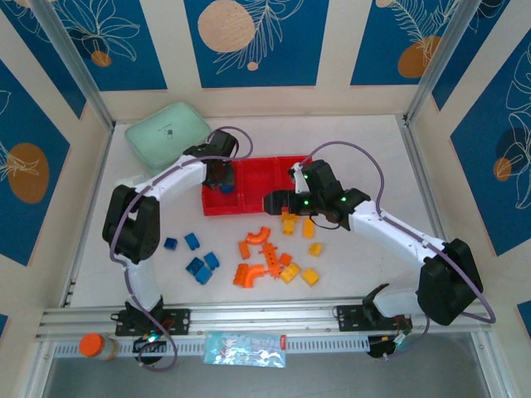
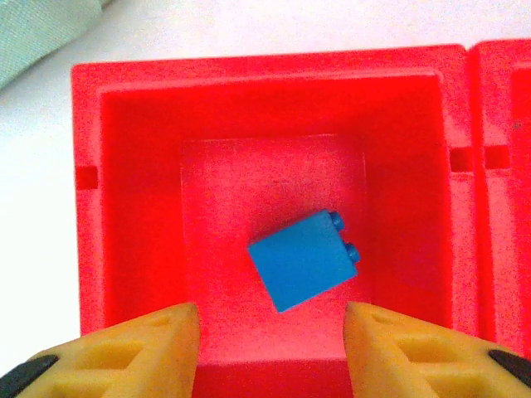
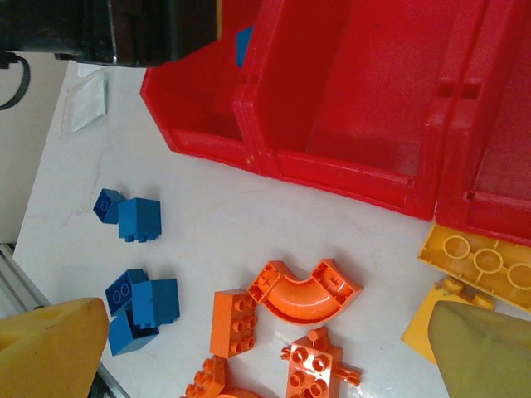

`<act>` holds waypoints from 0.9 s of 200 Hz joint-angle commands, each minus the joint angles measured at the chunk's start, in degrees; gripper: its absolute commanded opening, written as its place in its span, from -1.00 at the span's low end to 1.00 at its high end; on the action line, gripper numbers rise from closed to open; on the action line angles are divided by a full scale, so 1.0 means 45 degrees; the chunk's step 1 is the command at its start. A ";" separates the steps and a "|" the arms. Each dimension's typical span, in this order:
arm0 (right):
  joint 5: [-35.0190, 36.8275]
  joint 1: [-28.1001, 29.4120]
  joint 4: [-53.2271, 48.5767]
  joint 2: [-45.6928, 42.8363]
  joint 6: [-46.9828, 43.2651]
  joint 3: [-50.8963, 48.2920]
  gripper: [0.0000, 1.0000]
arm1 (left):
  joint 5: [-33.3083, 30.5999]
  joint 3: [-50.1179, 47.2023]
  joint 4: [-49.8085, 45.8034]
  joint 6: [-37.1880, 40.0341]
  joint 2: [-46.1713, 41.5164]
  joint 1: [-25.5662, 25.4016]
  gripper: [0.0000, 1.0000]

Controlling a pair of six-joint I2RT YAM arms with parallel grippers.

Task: Sort the legos into containers by color
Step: Place the lego in the container, then pick up the lego from the middle-left of the table.

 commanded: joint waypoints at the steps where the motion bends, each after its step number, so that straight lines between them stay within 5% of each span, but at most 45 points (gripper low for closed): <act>1: -0.0589 -0.0025 -0.0440 -0.0078 -0.0497 0.0342 0.98 | 0.0756 -0.0113 -0.0402 0.0038 -0.1155 0.0092 -0.01; 62: -0.0846 0.0959 -0.0187 -0.0001 -0.0835 -0.0568 0.98 | 0.1758 -0.3952 -0.0134 -0.0565 -0.5312 0.0073 0.10; 107: -0.0795 0.2374 0.0999 0.0387 -0.0714 -0.1281 0.98 | 0.0878 -0.6606 -0.1211 -0.1681 -0.7916 0.0014 0.22; 180: -0.0488 0.3498 0.2320 0.1738 -0.0146 -0.1345 0.98 | 0.0965 -0.9528 -0.0605 -0.3569 -0.8719 0.0014 0.38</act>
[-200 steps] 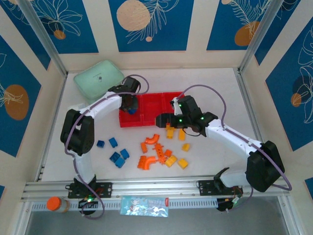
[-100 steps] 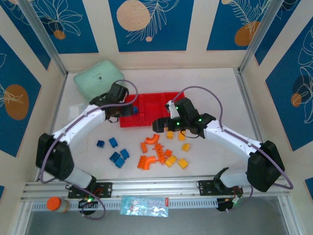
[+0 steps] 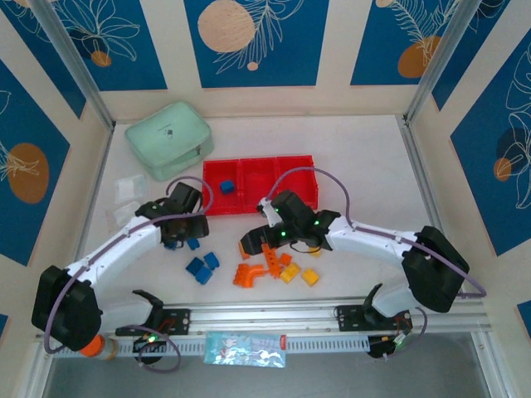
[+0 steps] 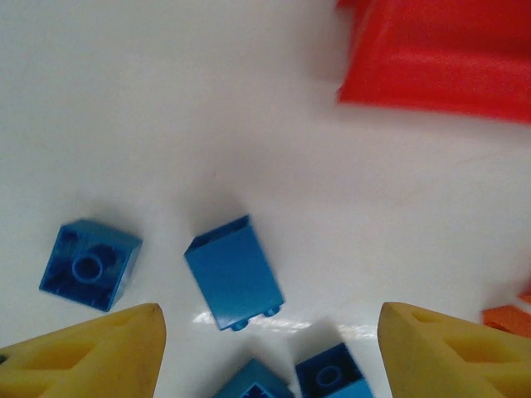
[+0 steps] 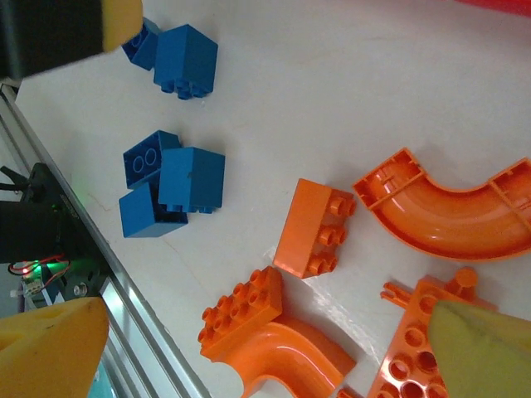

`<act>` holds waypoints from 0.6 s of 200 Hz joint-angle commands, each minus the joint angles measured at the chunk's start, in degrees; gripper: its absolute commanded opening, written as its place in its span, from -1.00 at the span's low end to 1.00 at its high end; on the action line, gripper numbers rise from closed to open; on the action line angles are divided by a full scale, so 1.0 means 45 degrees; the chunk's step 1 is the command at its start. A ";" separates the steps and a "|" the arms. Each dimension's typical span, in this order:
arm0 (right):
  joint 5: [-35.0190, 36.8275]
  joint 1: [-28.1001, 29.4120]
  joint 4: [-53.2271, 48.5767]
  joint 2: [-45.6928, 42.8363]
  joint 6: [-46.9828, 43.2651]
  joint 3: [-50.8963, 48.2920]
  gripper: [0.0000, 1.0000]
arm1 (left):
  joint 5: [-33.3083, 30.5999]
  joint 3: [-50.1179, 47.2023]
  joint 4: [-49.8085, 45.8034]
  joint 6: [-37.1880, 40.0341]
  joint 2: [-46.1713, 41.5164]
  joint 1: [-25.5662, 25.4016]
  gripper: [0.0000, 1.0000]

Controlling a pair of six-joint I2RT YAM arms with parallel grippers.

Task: Sort the legos into containers by color
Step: Pick up the lego from the middle-left of the table.

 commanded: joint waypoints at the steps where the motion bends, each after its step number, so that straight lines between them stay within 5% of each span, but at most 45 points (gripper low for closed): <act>1: 0.0002 0.0128 0.0531 0.0383 0.0194 0.0154 0.98 | 0.0087 -0.0755 0.0594 -0.0907 0.0022 0.0014 0.38; 69: 0.0232 0.0090 0.0309 0.0602 0.0060 0.0399 0.98 | 0.0201 -0.1171 0.2058 -0.1037 0.1522 0.0014 0.39; 120: 0.0265 0.0090 0.0260 0.0640 0.0155 0.0400 0.98 | 0.0503 -0.1195 0.3070 -0.1001 0.2365 0.0028 0.19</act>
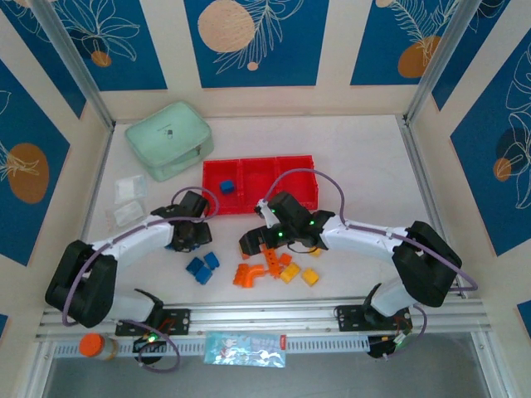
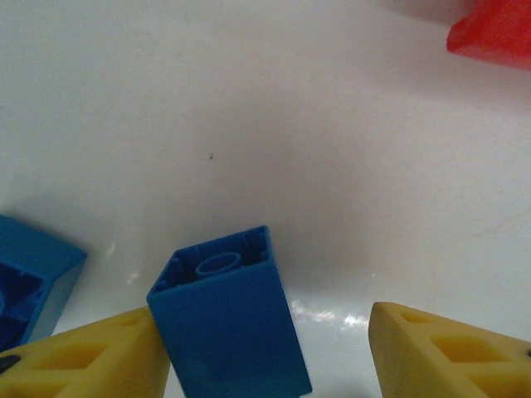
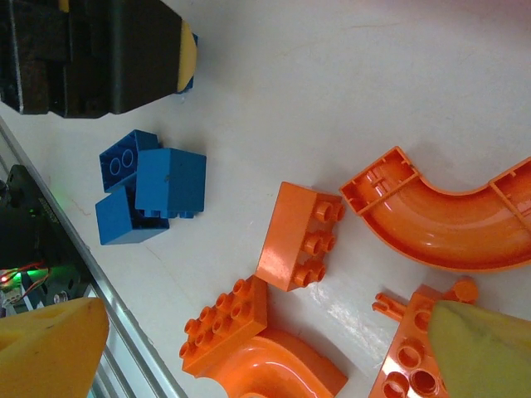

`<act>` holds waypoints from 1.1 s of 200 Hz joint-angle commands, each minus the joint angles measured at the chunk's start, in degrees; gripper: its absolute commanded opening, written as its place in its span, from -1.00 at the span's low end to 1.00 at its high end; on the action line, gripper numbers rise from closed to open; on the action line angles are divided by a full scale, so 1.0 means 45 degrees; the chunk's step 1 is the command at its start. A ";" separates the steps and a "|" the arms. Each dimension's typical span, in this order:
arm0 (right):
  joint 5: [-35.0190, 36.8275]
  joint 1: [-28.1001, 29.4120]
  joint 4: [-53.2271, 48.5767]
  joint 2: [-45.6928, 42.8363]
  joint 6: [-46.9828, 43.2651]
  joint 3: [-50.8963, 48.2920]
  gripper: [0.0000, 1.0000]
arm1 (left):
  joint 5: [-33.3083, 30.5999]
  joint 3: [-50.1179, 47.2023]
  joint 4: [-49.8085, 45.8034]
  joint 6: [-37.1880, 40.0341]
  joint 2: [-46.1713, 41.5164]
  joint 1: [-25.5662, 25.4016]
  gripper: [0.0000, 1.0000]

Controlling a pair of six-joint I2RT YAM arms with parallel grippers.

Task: Sort the legos into containers by color
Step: Pick up the lego from the middle-left of the table.

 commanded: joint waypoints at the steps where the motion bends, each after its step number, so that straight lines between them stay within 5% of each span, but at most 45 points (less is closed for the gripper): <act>1: 0.0129 0.0027 -0.0002 0.0092 0.0072 0.0366 0.98 | 0.0290 0.0008 0.0589 0.0017 0.0334 0.0021 0.18; 115: -0.0163 -0.0118 -0.0290 0.0011 0.0145 0.0734 0.98 | -0.0100 -0.0153 0.0135 0.0330 -0.0519 0.0014 -0.41; 173: -0.0475 -0.1008 -0.0648 -0.1047 0.0190 0.0693 0.98 | -0.0297 0.1313 -0.0999 0.1339 -0.1973 0.0014 -0.45; 220: -0.0384 -0.2087 -0.0760 -0.1583 0.0249 0.0680 0.98 | -0.0103 0.3506 -0.1186 0.2507 -0.1082 0.0014 -0.47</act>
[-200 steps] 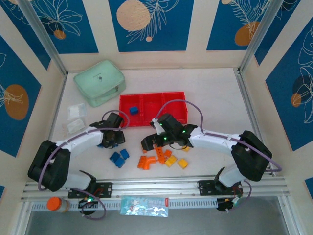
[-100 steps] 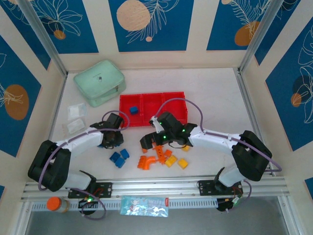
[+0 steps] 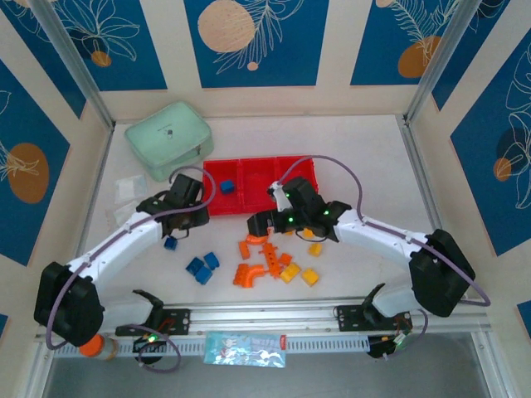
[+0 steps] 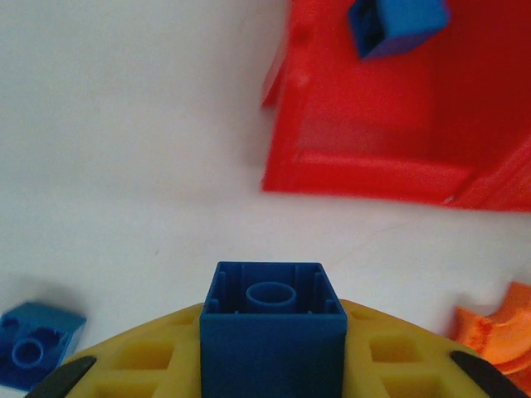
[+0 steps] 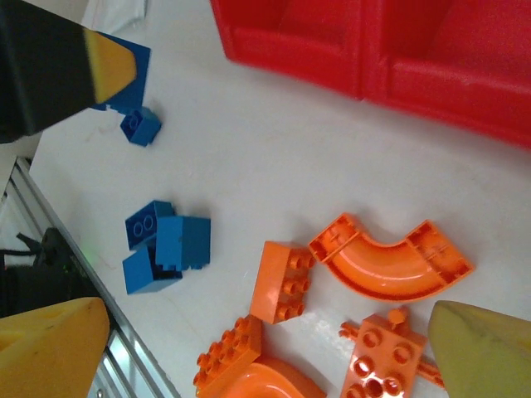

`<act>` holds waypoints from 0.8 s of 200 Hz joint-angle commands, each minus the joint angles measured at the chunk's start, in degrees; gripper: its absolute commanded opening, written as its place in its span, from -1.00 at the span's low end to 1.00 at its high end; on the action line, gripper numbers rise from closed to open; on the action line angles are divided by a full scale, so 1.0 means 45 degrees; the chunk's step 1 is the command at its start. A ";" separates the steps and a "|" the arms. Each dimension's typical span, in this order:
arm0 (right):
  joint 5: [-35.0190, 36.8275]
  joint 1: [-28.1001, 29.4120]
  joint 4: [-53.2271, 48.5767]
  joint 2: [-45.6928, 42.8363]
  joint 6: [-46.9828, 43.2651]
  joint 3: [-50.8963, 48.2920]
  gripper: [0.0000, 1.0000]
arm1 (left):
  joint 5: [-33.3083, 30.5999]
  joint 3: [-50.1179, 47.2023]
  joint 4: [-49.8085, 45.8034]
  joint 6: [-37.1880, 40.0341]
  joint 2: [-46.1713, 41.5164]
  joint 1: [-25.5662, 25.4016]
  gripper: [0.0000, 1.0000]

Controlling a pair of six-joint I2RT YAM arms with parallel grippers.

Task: Sort the legos into containers by color
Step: Pick up the lego from the middle-left of the table, then place the lego in the container.

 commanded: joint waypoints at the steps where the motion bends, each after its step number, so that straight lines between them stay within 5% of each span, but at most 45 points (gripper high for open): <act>1: -0.0233 -0.0482 -0.0322 -0.0366 0.0103 0.0240 0.98 | 0.0015 0.1187 -0.0404 0.1008 0.0579 0.0014 -0.47; 104: -0.0393 -0.1768 -0.0106 -0.0124 0.0144 0.0637 0.98 | -0.1088 0.5671 -0.0599 0.2547 0.6100 0.0073 -0.43; 160: -0.0494 -0.1866 -0.0380 -0.0201 -0.0037 0.0862 0.99 | -0.1412 0.6573 -0.0732 0.2693 0.7540 0.0073 -0.09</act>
